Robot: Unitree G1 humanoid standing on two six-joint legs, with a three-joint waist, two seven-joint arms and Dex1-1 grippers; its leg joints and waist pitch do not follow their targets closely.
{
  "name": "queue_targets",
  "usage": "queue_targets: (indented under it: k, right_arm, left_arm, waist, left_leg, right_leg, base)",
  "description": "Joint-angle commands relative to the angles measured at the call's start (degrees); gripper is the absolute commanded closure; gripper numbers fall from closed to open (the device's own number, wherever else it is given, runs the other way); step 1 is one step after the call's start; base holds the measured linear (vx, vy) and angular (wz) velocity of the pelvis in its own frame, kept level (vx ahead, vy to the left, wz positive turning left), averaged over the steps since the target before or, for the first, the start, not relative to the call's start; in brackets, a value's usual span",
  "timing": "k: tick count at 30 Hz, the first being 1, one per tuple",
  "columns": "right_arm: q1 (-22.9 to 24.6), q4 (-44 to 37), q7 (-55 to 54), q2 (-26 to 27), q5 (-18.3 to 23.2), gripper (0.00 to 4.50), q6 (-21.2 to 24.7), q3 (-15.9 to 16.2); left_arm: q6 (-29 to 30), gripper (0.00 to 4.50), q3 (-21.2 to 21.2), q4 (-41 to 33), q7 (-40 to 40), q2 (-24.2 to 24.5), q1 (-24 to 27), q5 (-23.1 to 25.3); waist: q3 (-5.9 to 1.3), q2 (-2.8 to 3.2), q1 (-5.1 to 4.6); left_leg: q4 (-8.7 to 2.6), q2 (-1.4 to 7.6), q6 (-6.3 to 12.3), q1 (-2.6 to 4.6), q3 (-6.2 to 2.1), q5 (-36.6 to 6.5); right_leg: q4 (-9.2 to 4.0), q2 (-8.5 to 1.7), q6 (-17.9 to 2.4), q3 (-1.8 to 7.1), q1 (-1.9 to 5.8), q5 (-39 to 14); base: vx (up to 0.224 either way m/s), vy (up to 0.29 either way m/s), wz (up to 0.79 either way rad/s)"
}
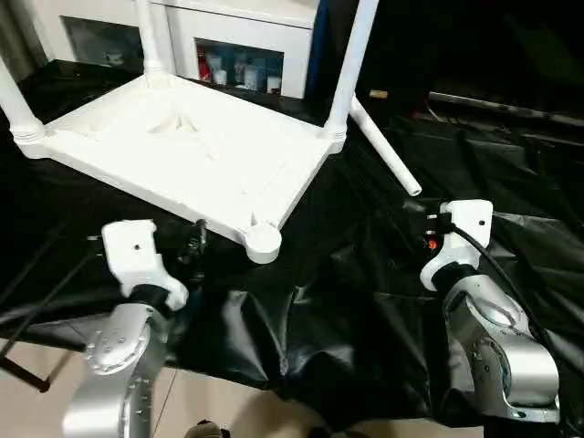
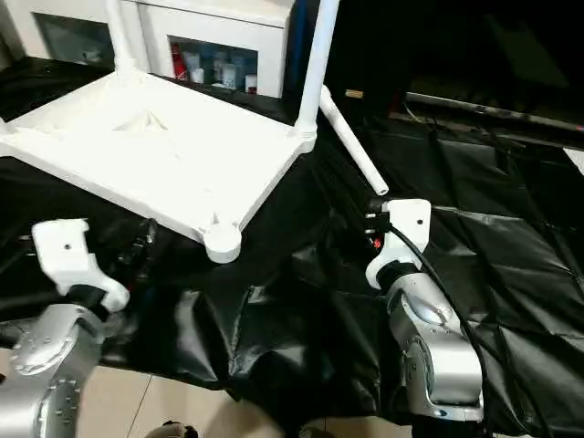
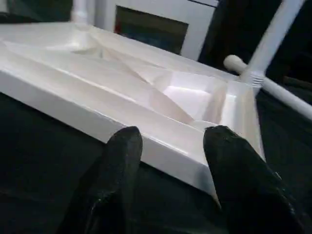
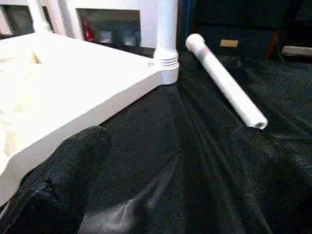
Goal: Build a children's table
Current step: Rotate table base
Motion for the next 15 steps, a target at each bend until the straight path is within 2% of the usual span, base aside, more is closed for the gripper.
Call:
queue_targets:
  k: [1,2,3,4,5,6,7,8,9,10,11,12,13,14,15]
  right_arm:
    - [0.55,-1.68,-0.49,-0.49,-0.37,0.00,1.35,0.43]
    - [0.60,-1.78,-1.33,-0.62,-1.41,0.00,1.60,0.76]
    - [0.33,-1.33,-2.31,-0.92,-2.64,0.00,1.75,0.91]
    - [0.01,-0.73,-3.02,-2.06,-4.58,0.00,1.51,1.75]
    - [0.02,-0.61,-2.61,-2.61,-4.90,0.00,1.37,2.18]
    - [0.03,-0.56,-2.43,-2.86,-5.04,0.00,1.30,2.37]
    - [0.10,-0.48,-2.66,-2.91,-5.03,0.00,1.72,2.27]
    - [0.11,-0.40,-2.73,-3.34,-5.46,0.00,1.71,2.59]
    - [0.12,-0.40,-2.67,-3.40,-5.42,0.00,1.83,2.63]
    - [0.23,-0.52,-2.89,-3.55,-5.50,0.00,2.34,2.80]
    - [0.33,-0.65,-3.09,-3.57,-5.65,0.00,2.43,2.87]
    - [0.33,-0.65,-3.09,-3.57,-5.65,0.00,2.43,2.87]
    - [0.38,-0.43,-4.25,-3.49,-6.51,0.00,2.01,2.71]
    - [0.23,0.02,-5.96,-2.55,-6.47,0.00,1.87,1.53]
    - [0.17,0.16,-6.40,-2.19,-6.28,0.00,1.88,1.09]
  left_arm:
    - [-0.29,1.78,-0.40,0.22,1.61,0.08,-0.62,1.61]
    - [-0.38,1.73,-0.66,0.92,2.77,0.27,-1.13,2.97]
    - [-0.86,1.73,-1.08,1.75,3.92,0.37,-1.95,4.39]
    - [-0.81,1.53,-1.50,2.39,4.25,0.49,-2.88,4.96]
    - [-0.62,1.44,-2.30,2.49,4.55,1.17,-3.16,6.23]
    - [-0.54,1.39,-2.66,2.53,4.69,1.47,-3.29,6.80]
    - [-0.58,1.23,-3.69,2.69,4.61,2.24,-3.53,7.92]
    - [-0.33,1.23,-4.35,2.79,4.56,2.52,-3.70,8.22]
    - [-0.31,1.10,-4.43,2.83,4.63,2.50,-3.74,8.25]
    - [-0.19,0.99,-4.80,2.86,4.84,2.27,-3.93,8.07]
    - [-0.12,0.93,-4.88,2.75,4.94,2.15,-3.95,7.98]
    - [-0.12,0.88,-4.88,2.75,4.94,2.15,-3.95,7.98]
    - [-0.19,0.80,-5.01,2.59,5.04,2.00,-3.88,8.06]
    - [0.02,0.70,-4.53,2.53,5.01,1.19,-3.81,7.08]
    - [0.14,0.60,-4.32,2.54,4.99,0.90,-3.80,6.68]
  waist:
    - [-3.29,0.76,0.11]
    - [-3.36,0.94,0.18]
    - [-3.45,0.85,0.23]
    - [-3.45,0.82,0.32]
    - [-3.50,0.94,0.58]
    - [-3.40,1.19,0.54]
    - [-3.43,1.32,0.19]
    - [-2.70,2.49,0.23]
    - [-3.25,2.83,-0.06]
    - [-3.07,3.39,-1.18]
    - [-3.16,3.91,-1.96]
    - [-2.90,3.83,-2.16]
    - [-2.64,3.33,-2.21]
    - [-2.60,2.59,-1.89]
    - [-2.55,2.14,-1.55]
  left_leg:
    - [-5.02,2.00,-1.38,1.46,-1.13,-23.50]
    - [-5.05,2.06,-1.40,1.41,-1.11,-22.75]
    - [-4.99,2.06,-1.40,1.49,-1.03,-22.36]
    - [-4.94,2.02,-1.50,1.54,-0.91,-21.99]
    - [-4.81,2.00,-1.69,1.89,-0.84,-22.13]
    - [-4.96,2.24,-2.28,1.97,-1.15,-22.61]
    - [-5.15,2.72,-3.58,2.00,-1.71,-23.59]
    - [-8.00,2.47,-2.25,-1.35,-5.32,-29.12]
    - [-8.13,3.98,-2.31,-0.23,-7.59,-32.94]
    - [-9.13,5.45,-0.64,0.00,-10.97,-36.95]
    - [-9.83,6.08,1.90,1.22,-14.50,-37.13]
    - [-10.03,5.94,3.59,1.29,-15.70,-35.89]
    - [-10.09,3.25,6.18,-0.32,-16.55,-32.98]
    - [-7.55,4.67,7.46,1.39,-12.24,-29.10]
    - [-5.37,1.84,6.94,0.76,-9.62,-27.00]
  right_leg:
    - [-5.03,-3.87,-0.78,2.40,1.26,-25.31]
    - [-4.85,-3.74,-1.11,2.49,1.35,-23.81]
    - [-4.80,-3.69,-1.26,2.52,1.36,-23.03]
    - [-4.71,-3.58,-1.40,2.58,1.28,-22.41]
    - [-4.79,-3.66,-1.58,2.62,1.13,-22.63]
    - [-4.70,-3.25,-1.52,2.41,1.14,-22.37]
    - [-4.64,-2.18,-0.97,1.71,1.42,-20.44]
    - [-2.87,-2.36,-2.00,-1.51,4.01,-18.84]
    - [-1.96,-2.17,-2.73,-1.85,3.77,-16.49]
    - [0.31,-2.06,-5.94,-1.97,3.66,-12.58]
    - [3.13,-1.08,-10.04,-1.89,2.59,-11.04]
    - [4.08,-0.89,-11.90,-1.60,2.25,-11.61]
    - [4.02,-1.39,-15.92,-0.85,3.16,-13.35]
    - [1.65,-2.78,-18.73,0.80,1.47,-12.88]
    - [-1.11,-3.36,-21.38,1.75,1.64,-14.85]
  base:
    - [0.000,0.000,0.00]
    - [0.000,0.000,0.00]
    - [0.000,0.000,0.00]
    - [0.000,0.000,0.00]
    - [0.000,0.000,0.00]
    - [0.000,0.000,0.00]
    - [0.000,0.000,0.00]
    - [-0.024,-0.029,0.23]
    - [-0.031,-0.019,0.24]
    - [0.007,-0.072,0.53]
    - [0.062,-0.137,0.59]
    - [0.070,-0.249,0.86]
    - [0.032,-0.197,0.56]
    - [0.039,-0.268,0.45]
    - [0.006,-0.273,0.24]
